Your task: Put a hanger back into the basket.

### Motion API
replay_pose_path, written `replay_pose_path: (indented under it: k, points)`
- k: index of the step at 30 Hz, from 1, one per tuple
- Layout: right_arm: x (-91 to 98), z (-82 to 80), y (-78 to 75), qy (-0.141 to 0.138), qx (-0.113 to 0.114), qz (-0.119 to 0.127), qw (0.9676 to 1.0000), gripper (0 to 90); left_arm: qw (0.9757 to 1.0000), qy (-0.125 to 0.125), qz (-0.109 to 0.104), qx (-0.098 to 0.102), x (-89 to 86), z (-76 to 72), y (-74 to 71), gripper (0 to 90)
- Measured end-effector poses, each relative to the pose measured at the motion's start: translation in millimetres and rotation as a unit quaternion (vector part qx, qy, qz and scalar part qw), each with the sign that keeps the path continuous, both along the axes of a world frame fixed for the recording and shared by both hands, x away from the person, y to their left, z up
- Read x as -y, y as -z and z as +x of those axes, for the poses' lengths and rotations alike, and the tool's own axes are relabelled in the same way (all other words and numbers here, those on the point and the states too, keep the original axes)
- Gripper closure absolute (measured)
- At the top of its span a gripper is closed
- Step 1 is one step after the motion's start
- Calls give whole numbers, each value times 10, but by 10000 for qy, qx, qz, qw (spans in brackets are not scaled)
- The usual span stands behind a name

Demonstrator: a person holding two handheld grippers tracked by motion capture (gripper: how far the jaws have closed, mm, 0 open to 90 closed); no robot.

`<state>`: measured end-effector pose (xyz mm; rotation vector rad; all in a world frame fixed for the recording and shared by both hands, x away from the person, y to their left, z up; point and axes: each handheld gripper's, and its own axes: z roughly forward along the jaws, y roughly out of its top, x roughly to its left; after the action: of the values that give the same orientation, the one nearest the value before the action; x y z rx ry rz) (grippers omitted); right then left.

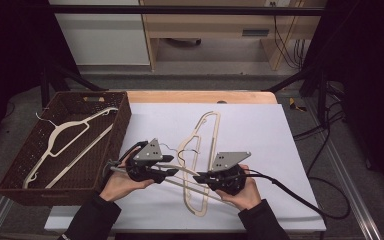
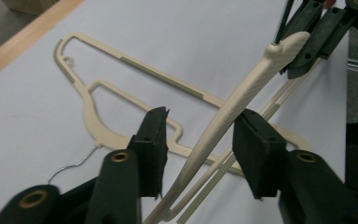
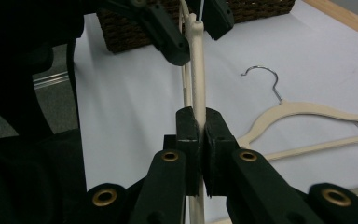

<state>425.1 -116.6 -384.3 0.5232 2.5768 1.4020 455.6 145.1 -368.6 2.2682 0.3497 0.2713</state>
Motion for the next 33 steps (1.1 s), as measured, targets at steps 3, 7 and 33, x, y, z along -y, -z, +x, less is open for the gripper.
replay_pose_path:
  k: [3,7,33]
  points:
    - [3,1,1,-41,-43,-43,10000,872,9996,118,246,38,11,-21,6,674]
    - [4,-3,2,-16,1,-88,10000,842,9994,147,294,60,7,-81,1,730]
    - [610,-106,-241,1916,998,1041,9708,209,9912,-939,-885,306,-435,-237,-696,862]
